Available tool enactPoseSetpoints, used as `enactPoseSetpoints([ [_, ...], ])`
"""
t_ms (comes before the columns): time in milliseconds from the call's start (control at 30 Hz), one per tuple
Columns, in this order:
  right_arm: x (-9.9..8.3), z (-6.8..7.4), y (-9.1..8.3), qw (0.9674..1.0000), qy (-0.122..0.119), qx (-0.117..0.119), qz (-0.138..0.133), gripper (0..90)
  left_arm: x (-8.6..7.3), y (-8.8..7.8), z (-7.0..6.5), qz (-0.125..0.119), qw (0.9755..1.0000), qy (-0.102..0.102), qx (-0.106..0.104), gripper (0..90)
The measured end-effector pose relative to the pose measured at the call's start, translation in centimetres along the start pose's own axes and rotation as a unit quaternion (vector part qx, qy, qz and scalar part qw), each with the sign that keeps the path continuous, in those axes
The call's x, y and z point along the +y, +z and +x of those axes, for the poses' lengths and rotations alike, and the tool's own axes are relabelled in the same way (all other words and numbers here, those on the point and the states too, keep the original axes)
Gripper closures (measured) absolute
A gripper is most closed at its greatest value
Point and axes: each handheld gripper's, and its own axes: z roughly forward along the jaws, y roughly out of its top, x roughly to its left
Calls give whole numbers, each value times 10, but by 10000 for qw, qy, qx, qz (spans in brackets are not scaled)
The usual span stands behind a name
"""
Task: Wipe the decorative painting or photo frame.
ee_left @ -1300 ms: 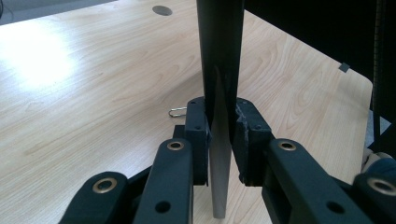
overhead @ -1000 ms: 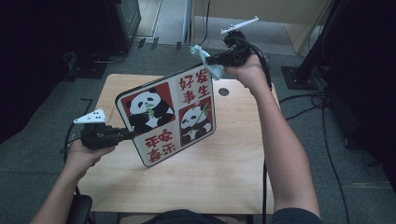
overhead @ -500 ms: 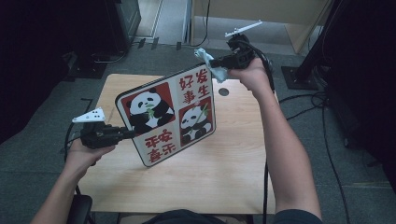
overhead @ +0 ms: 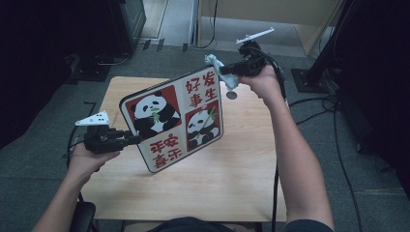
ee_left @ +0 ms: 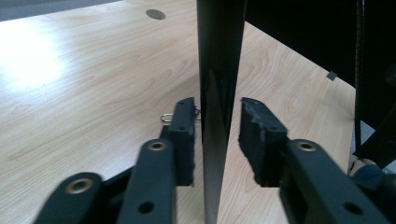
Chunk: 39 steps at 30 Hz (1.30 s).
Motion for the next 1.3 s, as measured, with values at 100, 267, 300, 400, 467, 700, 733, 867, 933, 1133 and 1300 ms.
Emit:
enactPoseSetpoints([
  [100,-4,-1,0,10000,39,7,2,813,0,2,-1,27,10000,57,-46,623],
  [267,-9,-3,0,10000,54,31,15,813,-1,6,-2,64,9999,122,4,506],
  [300,-9,-3,0,10000,62,32,12,813,-1,6,-2,56,9999,126,-6,495],
  [400,-12,-4,0,10000,86,20,38,814,-1,6,-2,-27,9999,107,-63,465],
  [467,-13,-5,1,9999,112,13,56,813,-1,6,-1,-65,9999,70,-105,445],
  [700,-20,-8,2,9998,153,22,95,813,0,7,0,-110,9997,15,-230,378],
  [733,-20,-9,2,9998,181,38,90,814,0,7,0,-86,9997,39,-209,374],
  [867,-24,-9,5,9998,158,38,142,813,-1,9,-1,-37,9998,69,-166,356],
  [933,-26,-9,6,9997,181,30,157,814,-1,9,-1,-27,9999,132,-86,357],
  [1133,-33,-12,8,9995,225,51,206,813,0,6,-4,-31,9997,242,32,519],
  [1300,-39,-13,11,9993,266,81,236,813,1,5,-4,-37,9998,170,-35,614],
])
